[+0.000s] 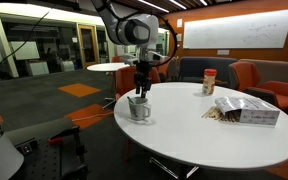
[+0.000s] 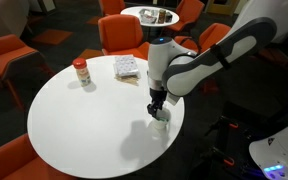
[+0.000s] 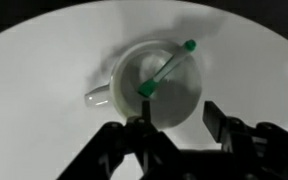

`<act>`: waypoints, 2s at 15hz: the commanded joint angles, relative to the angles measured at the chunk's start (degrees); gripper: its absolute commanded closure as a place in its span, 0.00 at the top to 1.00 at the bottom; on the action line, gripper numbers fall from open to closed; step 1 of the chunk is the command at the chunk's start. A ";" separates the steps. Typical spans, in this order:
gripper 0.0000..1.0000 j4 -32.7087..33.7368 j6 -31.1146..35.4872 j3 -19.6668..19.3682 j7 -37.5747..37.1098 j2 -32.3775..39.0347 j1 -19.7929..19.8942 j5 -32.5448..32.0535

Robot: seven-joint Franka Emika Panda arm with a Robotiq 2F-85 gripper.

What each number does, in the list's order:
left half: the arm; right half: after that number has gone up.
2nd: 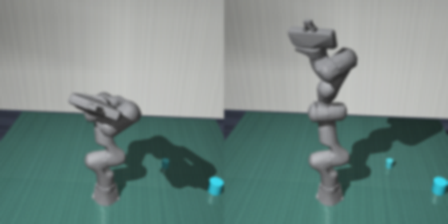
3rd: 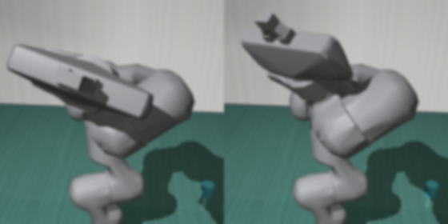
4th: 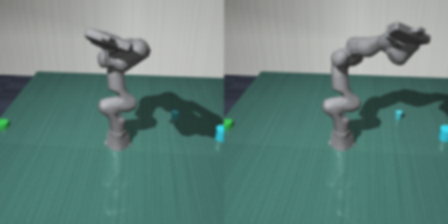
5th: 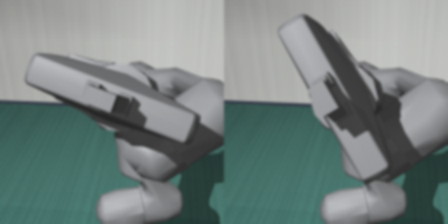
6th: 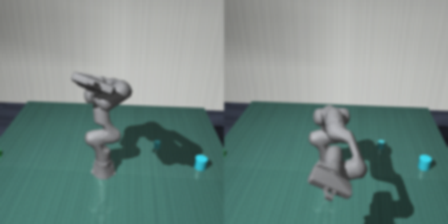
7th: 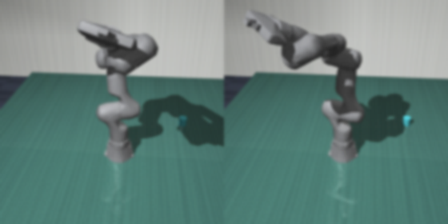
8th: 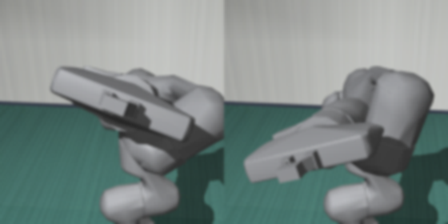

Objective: Take the green marker out of the white mug

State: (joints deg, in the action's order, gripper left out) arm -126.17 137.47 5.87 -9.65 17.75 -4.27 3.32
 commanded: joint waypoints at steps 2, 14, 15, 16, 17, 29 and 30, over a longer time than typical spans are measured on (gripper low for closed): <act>0.61 0.75 1.86 -0.45 -2.89 1.98 -1.15 3.68; 0.63 -3.12 5.33 -0.55 -1.89 -2.50 -0.61 8.41; 0.57 -3.79 5.28 -0.53 -1.88 -3.37 -0.56 8.56; 0.53 -4.60 5.44 -0.57 -2.00 -4.24 -0.51 8.72; 0.51 -5.19 5.42 -0.65 -2.19 -5.01 -0.46 8.82; 0.41 -3.89 2.17 -2.03 -2.13 -0.44 1.11 11.10; 0.41 -3.24 1.79 -1.88 -1.83 0.53 1.20 11.37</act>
State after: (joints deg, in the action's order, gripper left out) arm -131.97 141.76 3.91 -11.66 15.88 -3.28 13.27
